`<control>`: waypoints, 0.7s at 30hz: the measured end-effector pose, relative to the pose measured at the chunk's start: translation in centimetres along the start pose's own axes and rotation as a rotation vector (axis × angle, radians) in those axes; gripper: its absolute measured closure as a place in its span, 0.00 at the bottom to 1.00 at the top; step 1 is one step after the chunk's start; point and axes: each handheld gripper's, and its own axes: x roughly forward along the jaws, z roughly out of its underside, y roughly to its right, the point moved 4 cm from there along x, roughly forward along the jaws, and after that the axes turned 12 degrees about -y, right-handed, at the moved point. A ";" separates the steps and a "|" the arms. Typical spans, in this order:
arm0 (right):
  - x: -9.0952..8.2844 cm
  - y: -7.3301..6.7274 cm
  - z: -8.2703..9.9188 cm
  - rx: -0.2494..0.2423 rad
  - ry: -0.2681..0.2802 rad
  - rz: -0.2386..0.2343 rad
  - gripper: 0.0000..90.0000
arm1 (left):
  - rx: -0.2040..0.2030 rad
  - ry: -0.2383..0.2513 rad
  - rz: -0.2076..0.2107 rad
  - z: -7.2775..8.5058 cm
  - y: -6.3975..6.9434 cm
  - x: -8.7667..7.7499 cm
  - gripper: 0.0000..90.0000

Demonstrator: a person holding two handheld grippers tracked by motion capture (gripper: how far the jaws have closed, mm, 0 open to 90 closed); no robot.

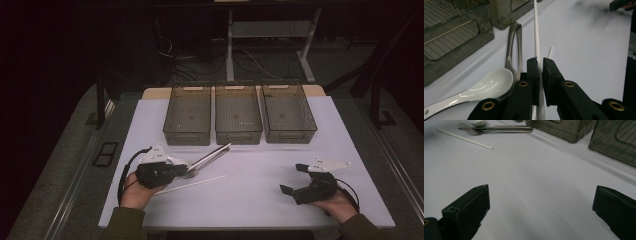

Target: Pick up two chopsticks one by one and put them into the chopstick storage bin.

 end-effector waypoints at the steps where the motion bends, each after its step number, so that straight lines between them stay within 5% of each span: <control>1: 0.0 0.0 0.0 0.000 0.000 0.000 0.01 | -0.001 0.000 -0.005 -0.1 -0.1 0.0 0.93; 21: -0.2 -0.1 -0.1 -0.005 0.007 -0.008 0.01 | -0.063 0.044 -0.100 -3.0 -2.6 -0.2 0.93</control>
